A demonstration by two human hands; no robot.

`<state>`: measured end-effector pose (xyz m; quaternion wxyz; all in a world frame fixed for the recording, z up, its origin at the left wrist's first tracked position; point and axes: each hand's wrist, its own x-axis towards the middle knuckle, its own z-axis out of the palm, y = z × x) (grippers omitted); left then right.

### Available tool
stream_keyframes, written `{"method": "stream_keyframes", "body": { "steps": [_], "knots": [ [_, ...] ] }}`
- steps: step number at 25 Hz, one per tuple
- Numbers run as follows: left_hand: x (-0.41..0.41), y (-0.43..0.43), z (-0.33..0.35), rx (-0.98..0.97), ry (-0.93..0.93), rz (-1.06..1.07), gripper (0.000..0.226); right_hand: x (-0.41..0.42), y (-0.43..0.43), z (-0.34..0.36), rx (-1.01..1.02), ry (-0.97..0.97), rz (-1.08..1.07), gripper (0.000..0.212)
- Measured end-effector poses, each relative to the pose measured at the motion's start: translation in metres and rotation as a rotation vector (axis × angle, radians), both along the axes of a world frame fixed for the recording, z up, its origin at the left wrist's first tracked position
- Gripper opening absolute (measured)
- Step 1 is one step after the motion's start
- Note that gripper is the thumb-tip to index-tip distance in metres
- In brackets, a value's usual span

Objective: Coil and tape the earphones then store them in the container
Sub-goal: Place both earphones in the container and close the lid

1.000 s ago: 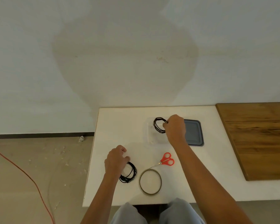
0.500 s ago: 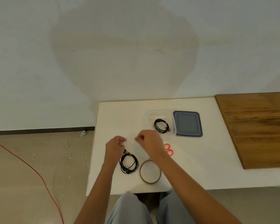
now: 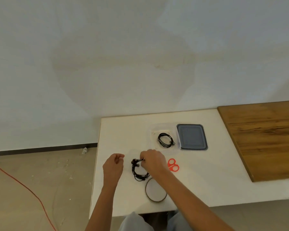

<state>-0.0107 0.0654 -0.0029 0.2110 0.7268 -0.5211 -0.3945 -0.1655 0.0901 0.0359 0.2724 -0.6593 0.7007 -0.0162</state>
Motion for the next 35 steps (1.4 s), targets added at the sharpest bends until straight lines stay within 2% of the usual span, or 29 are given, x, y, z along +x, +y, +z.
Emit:
{"method": "stream_keyframes", "body": {
  "steps": [4, 8, 13, 16, 18, 20, 21, 23, 25, 27, 29, 31, 33, 35],
  "knots": [
    [-0.019, -0.005, 0.006, -0.017, 0.048, -0.042, 0.017, -0.062, -0.033, 0.037, -0.176, 0.091, -0.056, 0.026],
    [-0.042, -0.004, 0.009, 0.01, 0.107, -0.073, 0.015, -0.109, -0.067, 0.019, -0.105, 0.157, -0.1, 0.022],
    [-0.058, -0.002, 0.006, 0.027, 0.155, -0.08, 0.015, -0.115, -0.084, -0.02, -0.04, 0.271, -0.027, 0.021],
    [-0.062, 0.001, 0.005, 0.031, 0.152, -0.097, 0.015, -0.115, -0.079, -0.018, -0.051, 0.188, -0.006, 0.024],
    [-0.062, 0.002, 0.004, 0.022, 0.137, -0.12, 0.014, -0.128, -0.063, -0.011, -0.218, 0.014, -0.143, 0.026],
    [-0.063, 0.003, 0.002, 0.007, 0.135, -0.127, 0.014, -0.151, -0.041, -0.014, -0.437, -0.087, -0.464, 0.026],
    [-0.064, 0.003, 0.003, 0.004, 0.143, -0.121, 0.014, -0.163, -0.029, -0.019, -0.458, -0.064, -0.627, 0.028],
    [-0.069, 0.004, 0.005, 0.013, 0.17, -0.105, 0.014, -0.175, -0.012, -0.035, -0.245, 0.102, -0.812, 0.041],
    [-0.075, 0.003, 0.008, 0.037, 0.202, -0.112, 0.018, -0.171, -0.002, -0.051, 0.009, 0.22, -0.816, 0.065],
    [-0.08, 0.001, 0.007, 0.051, 0.235, -0.148, 0.027, -0.164, 0.0, -0.059, 0.032, 0.237, -0.816, 0.081],
    [-0.083, -0.002, 0.006, 0.07, 0.25, -0.17, 0.034, -0.161, -0.003, -0.06, -0.024, 0.193, -0.89, 0.087],
    [-0.086, -0.004, 0.006, 0.088, 0.271, -0.165, 0.036, -0.162, -0.006, -0.054, -0.124, 0.046, -1.036, 0.085],
    [-0.088, -0.005, 0.006, 0.097, 0.298, -0.149, 0.038, -0.163, -0.009, -0.038, -0.33, -0.217, -1.152, 0.065],
    [-0.09, -0.006, 0.005, 0.112, 0.313, -0.146, 0.038, -0.158, -0.014, -0.018, -0.57, -0.372, -1.104, 0.035]
  ]
}}
